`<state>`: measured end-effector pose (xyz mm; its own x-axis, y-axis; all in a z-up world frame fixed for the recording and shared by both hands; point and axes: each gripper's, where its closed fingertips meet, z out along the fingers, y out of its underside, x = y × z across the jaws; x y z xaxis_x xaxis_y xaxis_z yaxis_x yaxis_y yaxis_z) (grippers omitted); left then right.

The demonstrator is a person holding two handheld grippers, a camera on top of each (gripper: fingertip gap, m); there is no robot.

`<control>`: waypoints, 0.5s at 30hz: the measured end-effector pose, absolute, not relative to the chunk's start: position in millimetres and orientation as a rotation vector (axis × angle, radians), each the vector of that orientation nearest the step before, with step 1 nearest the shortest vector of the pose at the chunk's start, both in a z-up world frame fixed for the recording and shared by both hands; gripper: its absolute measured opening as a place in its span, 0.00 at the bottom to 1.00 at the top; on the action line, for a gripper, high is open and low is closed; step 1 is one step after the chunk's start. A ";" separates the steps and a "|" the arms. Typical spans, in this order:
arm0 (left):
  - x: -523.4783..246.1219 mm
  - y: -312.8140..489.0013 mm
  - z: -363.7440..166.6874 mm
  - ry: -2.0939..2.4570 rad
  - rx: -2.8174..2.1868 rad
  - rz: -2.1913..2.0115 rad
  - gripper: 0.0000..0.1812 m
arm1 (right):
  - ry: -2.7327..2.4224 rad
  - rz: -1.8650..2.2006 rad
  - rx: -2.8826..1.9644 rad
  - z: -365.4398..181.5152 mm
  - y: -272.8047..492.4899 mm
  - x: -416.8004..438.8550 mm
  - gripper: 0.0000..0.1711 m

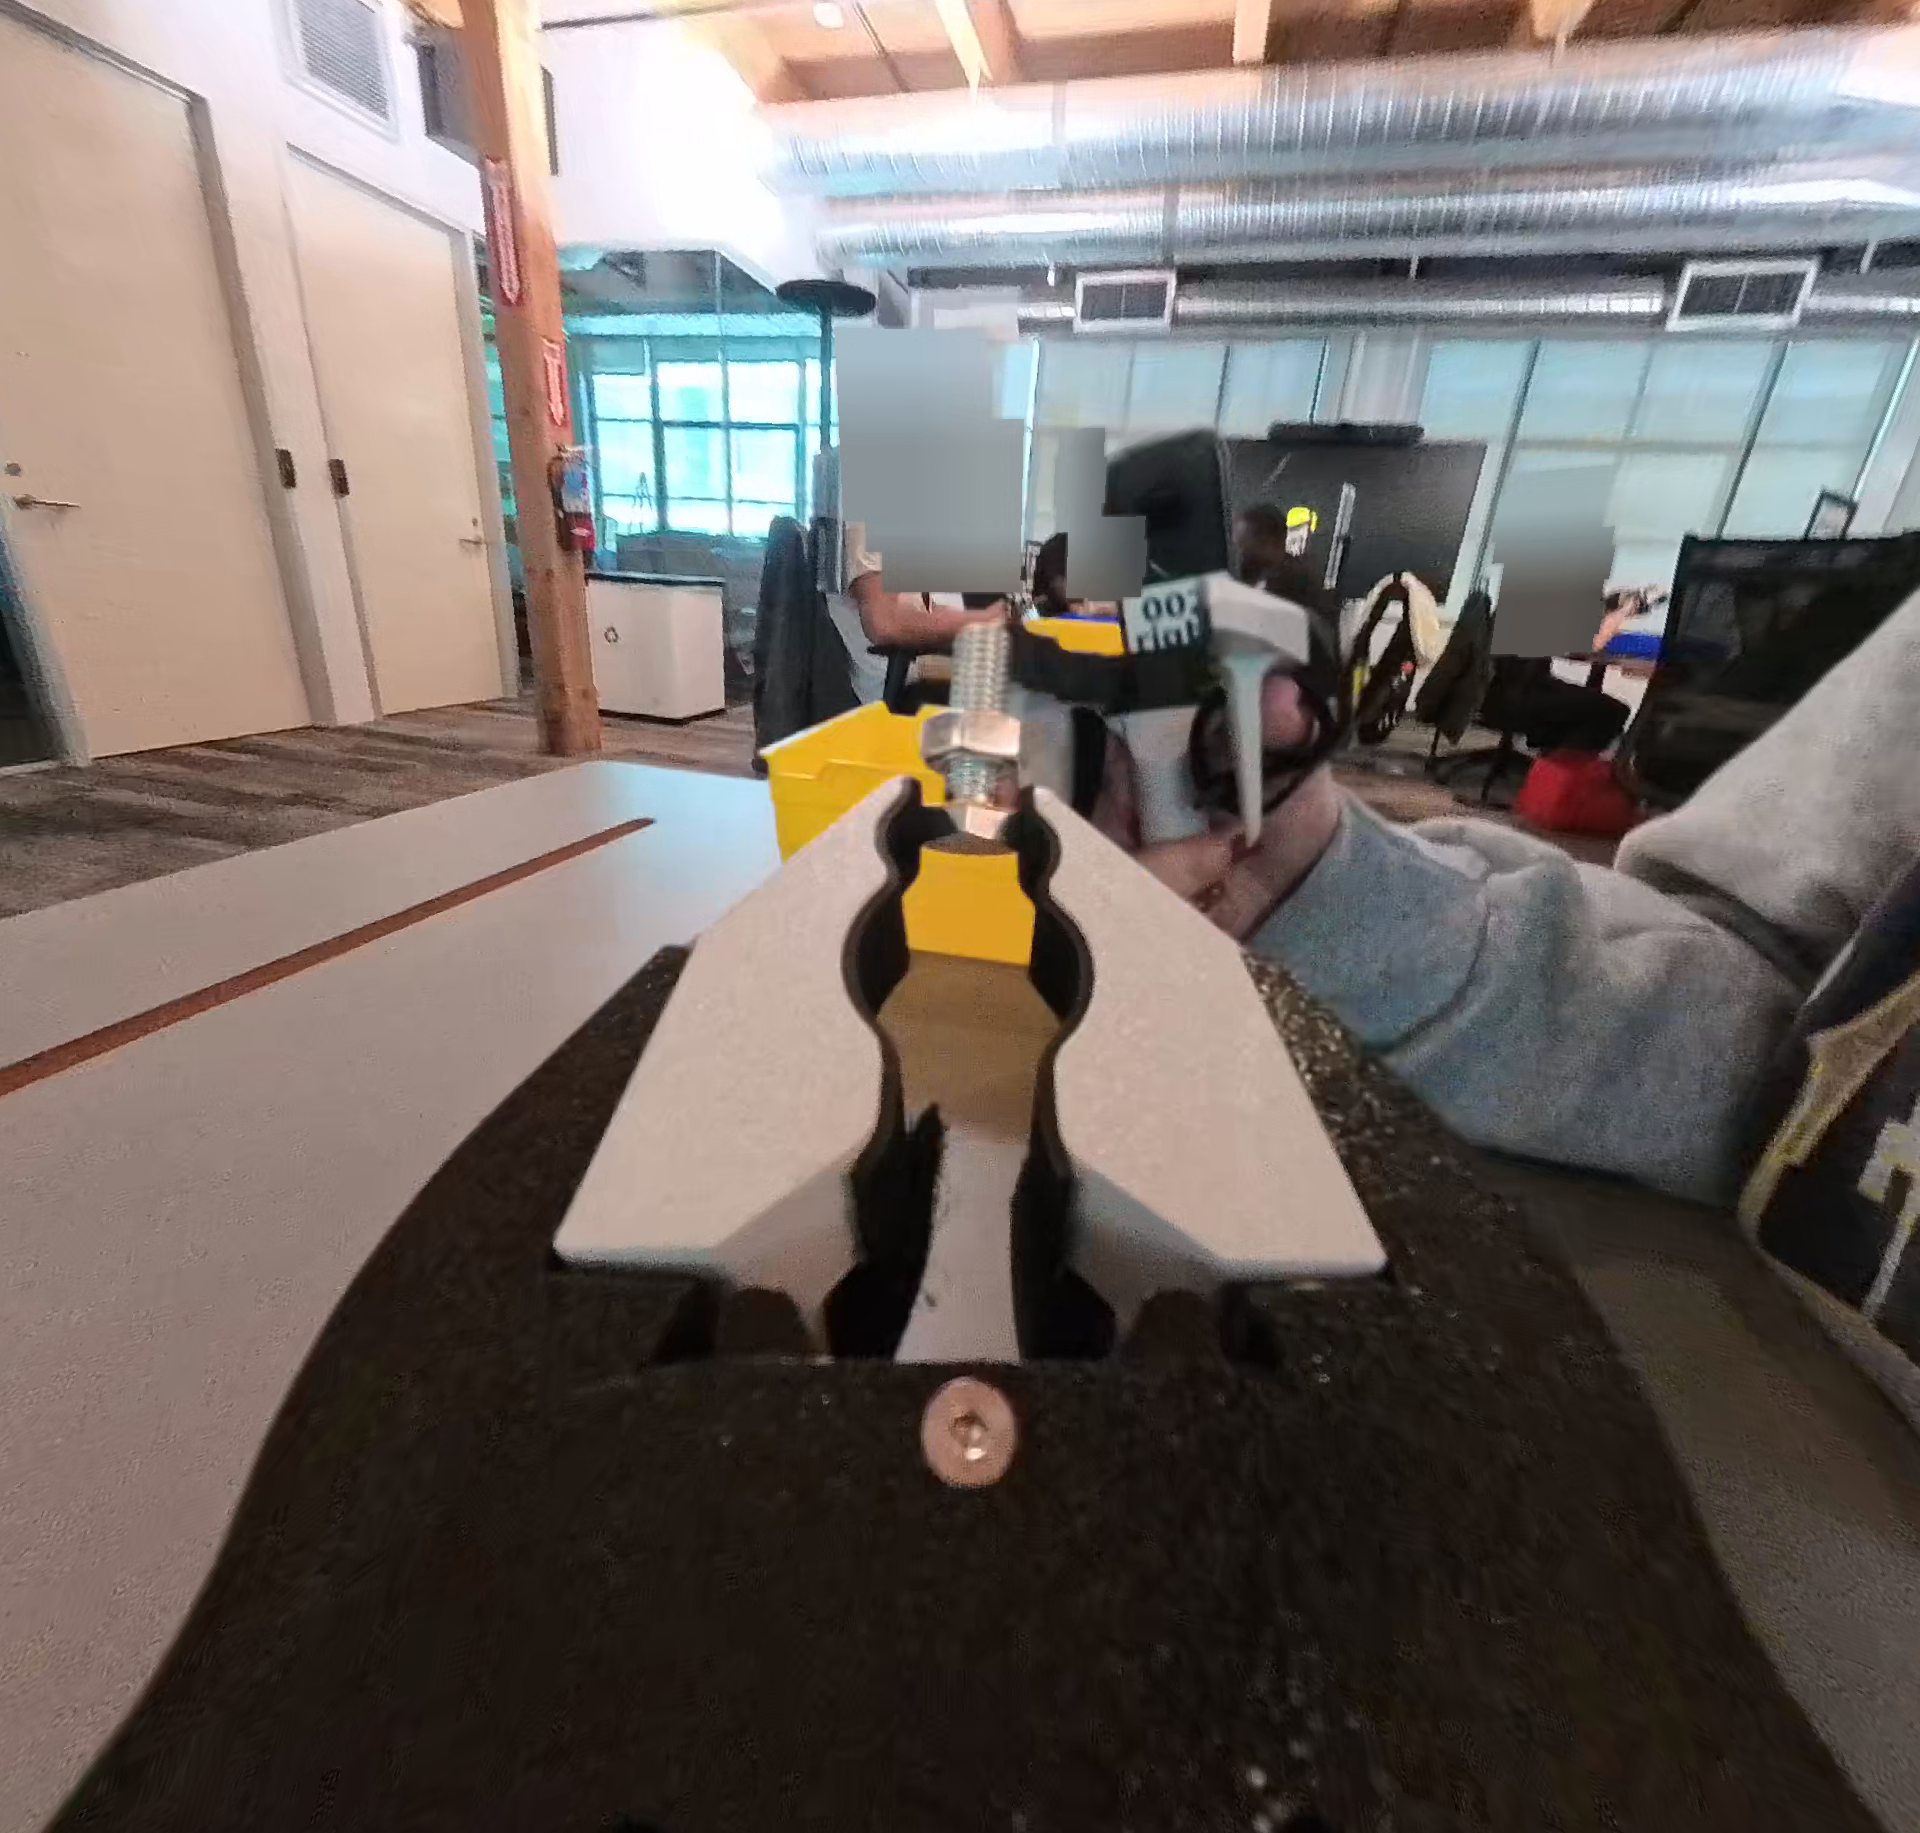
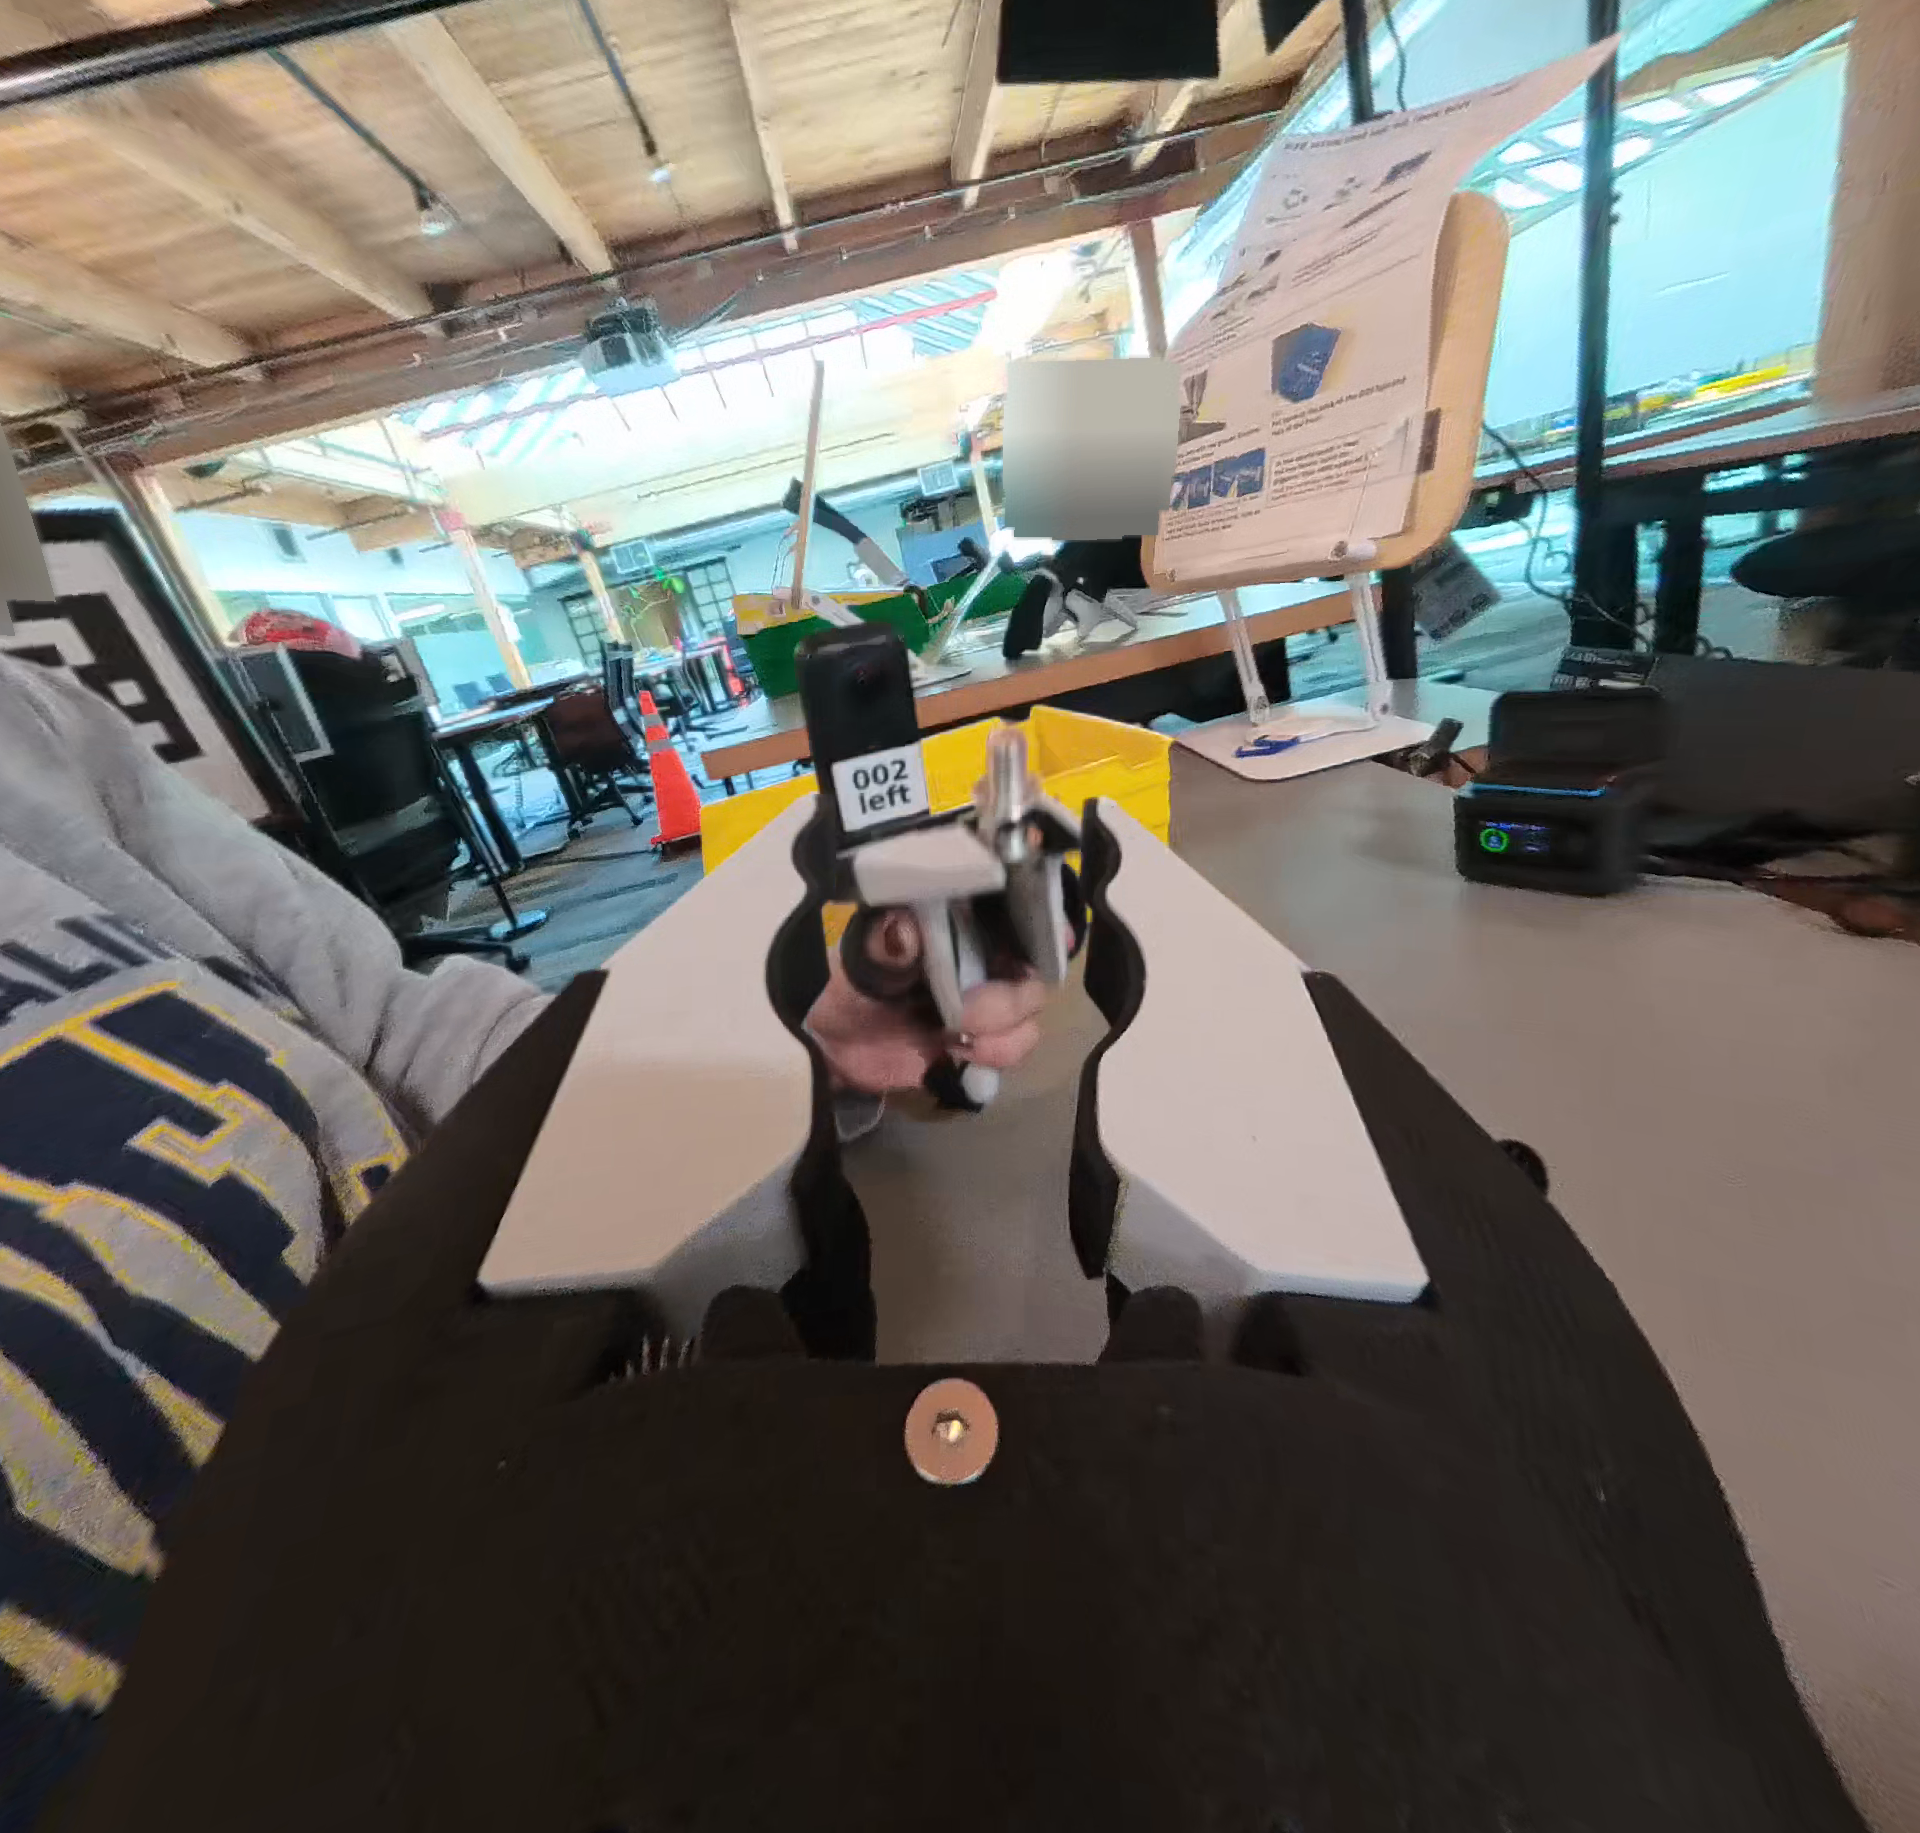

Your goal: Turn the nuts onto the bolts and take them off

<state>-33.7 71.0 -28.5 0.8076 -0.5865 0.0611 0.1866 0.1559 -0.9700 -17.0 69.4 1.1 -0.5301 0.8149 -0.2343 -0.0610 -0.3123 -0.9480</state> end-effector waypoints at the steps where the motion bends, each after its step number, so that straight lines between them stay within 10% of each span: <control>1: -25.3 73.2 -33.1 0.403 -1.327 -0.558 0.09 | -1.342 1.879 -1.013 -0.5 67.2 -21.4 0.25; 12: 4.1 70.7 -34.3 0.508 -1.340 -0.531 0.09 | -1.468 1.715 -1.038 -11.7 52.7 -23.1 0.04; 15: -0.6 81.5 -38.8 0.448 -1.368 -0.415 0.35 | -1.521 1.548 -1.112 -6.8 56.9 -5.9 0.04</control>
